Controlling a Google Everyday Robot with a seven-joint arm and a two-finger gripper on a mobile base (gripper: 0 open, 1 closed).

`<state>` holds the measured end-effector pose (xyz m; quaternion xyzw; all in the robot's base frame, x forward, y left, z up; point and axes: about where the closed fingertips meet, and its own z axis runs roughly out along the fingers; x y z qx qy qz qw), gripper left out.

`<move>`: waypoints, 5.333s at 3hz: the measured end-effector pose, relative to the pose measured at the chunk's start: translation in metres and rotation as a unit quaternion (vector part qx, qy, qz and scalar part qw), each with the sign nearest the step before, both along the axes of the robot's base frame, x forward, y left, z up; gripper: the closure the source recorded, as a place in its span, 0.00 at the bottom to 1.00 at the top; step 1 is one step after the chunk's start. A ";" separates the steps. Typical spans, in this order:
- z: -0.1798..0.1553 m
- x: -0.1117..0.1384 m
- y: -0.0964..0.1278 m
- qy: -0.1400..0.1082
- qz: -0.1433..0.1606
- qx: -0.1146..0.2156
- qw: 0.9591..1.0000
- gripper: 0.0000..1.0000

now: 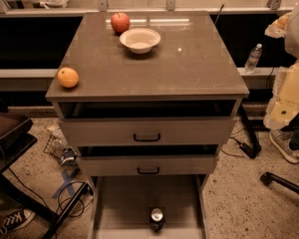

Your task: Pick pepsi can from bottom drawer and place on counter

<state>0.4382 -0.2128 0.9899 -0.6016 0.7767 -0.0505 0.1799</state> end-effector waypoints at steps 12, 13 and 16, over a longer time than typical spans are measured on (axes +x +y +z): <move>-0.523 0.035 -0.027 -0.104 0.023 0.472 0.875 0.00; -0.554 0.031 -0.019 -0.089 0.015 0.489 0.867 0.00; -0.688 0.020 0.050 -0.048 0.018 0.486 0.872 0.00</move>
Offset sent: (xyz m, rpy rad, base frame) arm -0.0011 -0.0159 -0.0488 0.2280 0.0039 0.0127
